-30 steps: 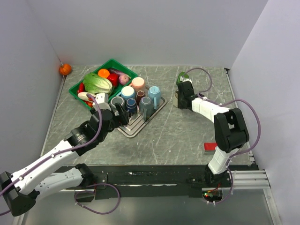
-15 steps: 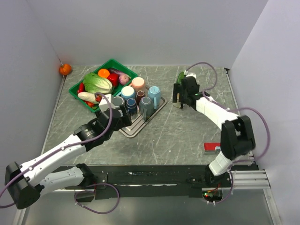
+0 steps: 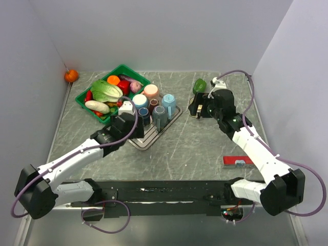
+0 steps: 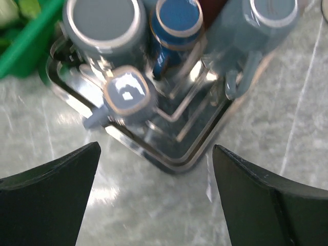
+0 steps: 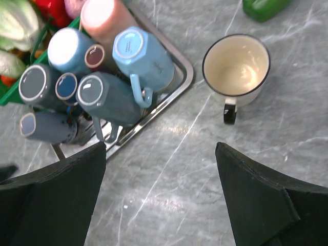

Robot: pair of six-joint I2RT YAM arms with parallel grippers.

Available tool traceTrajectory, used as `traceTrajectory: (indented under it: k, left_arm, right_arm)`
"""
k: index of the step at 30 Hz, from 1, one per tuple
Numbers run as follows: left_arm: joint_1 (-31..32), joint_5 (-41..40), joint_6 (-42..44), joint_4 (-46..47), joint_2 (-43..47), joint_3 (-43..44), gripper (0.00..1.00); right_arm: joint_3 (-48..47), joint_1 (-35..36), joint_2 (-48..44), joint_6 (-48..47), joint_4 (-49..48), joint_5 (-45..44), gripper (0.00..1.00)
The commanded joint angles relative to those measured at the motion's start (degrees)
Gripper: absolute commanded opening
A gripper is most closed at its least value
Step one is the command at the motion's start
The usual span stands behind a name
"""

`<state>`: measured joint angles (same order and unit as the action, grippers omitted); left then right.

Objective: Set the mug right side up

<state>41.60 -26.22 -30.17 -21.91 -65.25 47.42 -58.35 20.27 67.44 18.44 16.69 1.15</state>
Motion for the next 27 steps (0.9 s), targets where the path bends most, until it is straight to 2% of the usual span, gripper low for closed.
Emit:
traceTrajectory:
  k: [1, 4, 16, 27]
  left_arm:
    - [-9.49, 12.29, 8.91, 9.77, -0.13, -1.36, 0.96]
    - [-14.08, 15.66, 8.12, 14.26, -1.45, -2.24, 0.96]
    - [-18.40, 24.54, 5.39, 24.54, -11.38, -5.76, 0.96]
    - [-18.40, 30.52, 1.09, 24.55, -10.60, -9.26, 0.96]
  right_arm:
    - [0.17, 0.29, -0.91, 0.29, 0.18, 2.46, 0.93]
    - [-1.15, 0.29, -1.26, -0.07, 3.52, 2.28, 0.93]
    - [0.16, 0.12, -5.21, -0.95, 5.02, 1.31, 0.93]
    - [0.52, 0.21, -5.13, -0.33, 4.85, 1.84, 0.93]
